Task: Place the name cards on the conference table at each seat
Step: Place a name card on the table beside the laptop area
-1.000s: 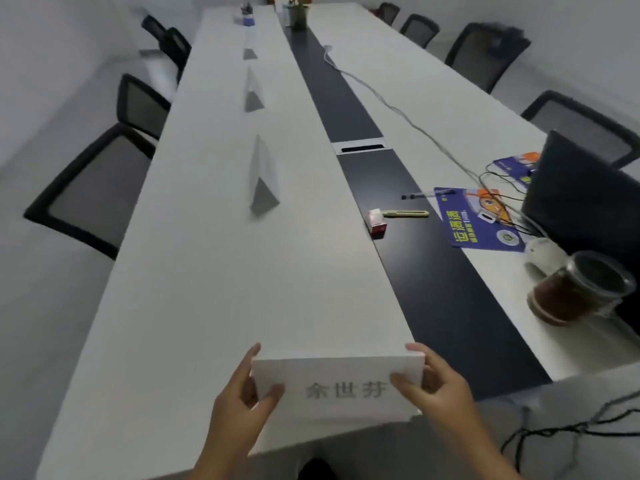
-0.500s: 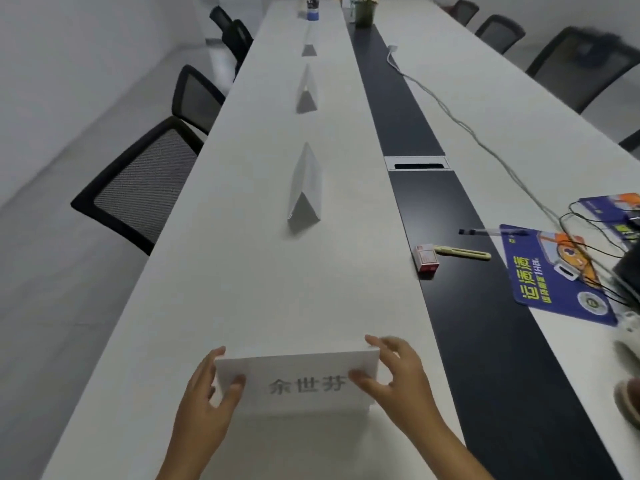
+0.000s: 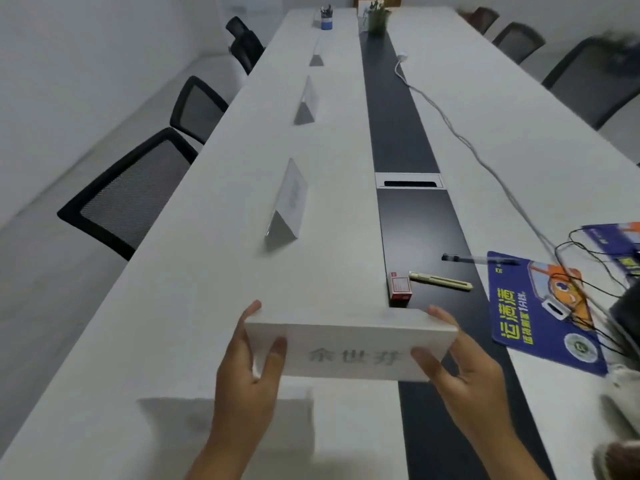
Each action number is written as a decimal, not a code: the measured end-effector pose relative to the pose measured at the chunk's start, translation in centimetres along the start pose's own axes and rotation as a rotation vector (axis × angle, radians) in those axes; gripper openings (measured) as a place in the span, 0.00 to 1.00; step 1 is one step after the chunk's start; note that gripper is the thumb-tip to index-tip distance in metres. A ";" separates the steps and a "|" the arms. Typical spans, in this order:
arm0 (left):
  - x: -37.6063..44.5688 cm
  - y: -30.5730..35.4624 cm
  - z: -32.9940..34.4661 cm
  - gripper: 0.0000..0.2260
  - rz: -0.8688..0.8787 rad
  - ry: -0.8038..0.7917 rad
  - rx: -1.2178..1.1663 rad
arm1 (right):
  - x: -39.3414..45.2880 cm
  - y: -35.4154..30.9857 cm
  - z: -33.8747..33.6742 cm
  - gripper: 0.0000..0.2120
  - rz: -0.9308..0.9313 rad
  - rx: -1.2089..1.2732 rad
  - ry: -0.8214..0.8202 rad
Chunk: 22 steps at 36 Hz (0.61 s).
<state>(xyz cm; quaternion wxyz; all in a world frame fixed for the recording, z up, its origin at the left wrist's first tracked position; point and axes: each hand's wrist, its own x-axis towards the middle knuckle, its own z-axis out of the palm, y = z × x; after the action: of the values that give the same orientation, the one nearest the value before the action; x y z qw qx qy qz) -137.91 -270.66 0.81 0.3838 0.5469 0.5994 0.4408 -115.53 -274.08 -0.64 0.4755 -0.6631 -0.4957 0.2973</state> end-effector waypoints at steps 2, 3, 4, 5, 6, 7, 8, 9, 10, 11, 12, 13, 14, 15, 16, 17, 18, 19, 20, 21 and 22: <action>0.4 0.1 3.6 0.19 -0.001 -0.068 0.008 | 1.0 1.4 -2.2 0.24 0.034 -0.014 0.020; 0.4 0.3 5.4 0.20 -0.027 -0.108 0.011 | 1.5 2.5 -3.2 0.24 0.058 -0.017 0.026; 0.5 0.3 7.1 0.21 -0.065 -0.146 0.015 | 1.9 3.5 -4.1 0.24 0.089 -0.016 0.025; 0.5 0.2 8.7 0.22 -0.096 -0.178 0.018 | 2.2 4.7 -4.9 0.24 0.126 -0.012 0.025; 0.5 0.0 10.2 0.22 -0.118 -0.203 0.027 | 2.5 5.8 -5.6 0.24 0.162 -0.008 0.022; 0.5 -0.4 11.5 0.23 -0.132 -0.222 0.036 | 2.8 6.8 -6.1 0.23 0.199 -0.014 0.017; 0.5 -0.8 12.6 0.23 -0.148 -0.244 0.045 | 3.0 7.7 -6.6 0.23 0.232 -0.021 0.009; 0.6 -1.3 13.6 0.24 -0.167 -0.263 0.053 | 3.1 8.6 -7.0 0.23 0.260 -0.025 0.004; 0.6 -1.8 14.4 0.24 -0.187 -0.277 0.060 | 3.3 9.4 -7.2 0.24 0.280 -0.027 0.003; 0.8 -2.4 15.1 0.24 -0.202 -0.283 0.067 | 3.5 10.0 -7.4 0.24 0.296 -0.029 0.004; 0.9 -2.8 15.7 0.24 -0.217 -0.288 0.078 | 3.7 10.6 -7.5 0.24 0.303 -0.027 0.005; 1.0 -3.2 16.2 0.24 -0.228 -0.290 0.085 | 3.9 11.1 -7.6 0.23 0.311 -0.022 0.014; 1.1 -3.3 16.6 0.24 -0.238 -0.289 0.091 | 4.1 11.6 -7.5 0.23 0.320 -0.014 0.026; 1.1 -3.6 17.0 0.24 -0.246 -0.283 0.097 | 4.3 11.9 -7.4 0.23 0.332 -0.005 0.039; 1.1 -3.6 17.4 0.24 -0.256 -0.274 0.104 | 4.5 12.3 -7.3 0.23 0.343 0.007 0.049; 1.1 -3.7 17.8 0.24 -0.263 -0.266 0.110 | 4.8 12.7 -7.1 0.23 0.354 0.018 0.055; 1.2 -3.9 18.0 0.24 -0.269 -0.260 0.120 | 5.1 13.1 -7.0 0.23 0.363 0.024 0.057; 1.2 -4.0 18.3 0.24 -0.277 -0.258 0.132 | 5.3 13.4 -6.8 0.23 0.373 0.027 0.053; 1.2 -4.1 18.4 0.25 -0.293 -0.258 0.146 | 5.4 13.7 -6.7 0.23 0.381 0.031 0.048; 1.3 -4.2 18.6 0.25 -0.301 -0.256 0.158 | 5.6 14.0 -6.6 0.24 0.386 0.035 0.044; 1.4 -4.3 18.7 0.24 -0.304 -0.252 0.172 | 5.7 14.3 -6.6 0.24 0.386 0.040 0.043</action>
<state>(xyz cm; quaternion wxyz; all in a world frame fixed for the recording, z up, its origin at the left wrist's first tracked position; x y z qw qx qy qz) -121.81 -267.32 -9.15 0.4696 0.5318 0.6576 0.2533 -102.60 -271.68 -10.99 0.4334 -0.7425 -0.3430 0.3784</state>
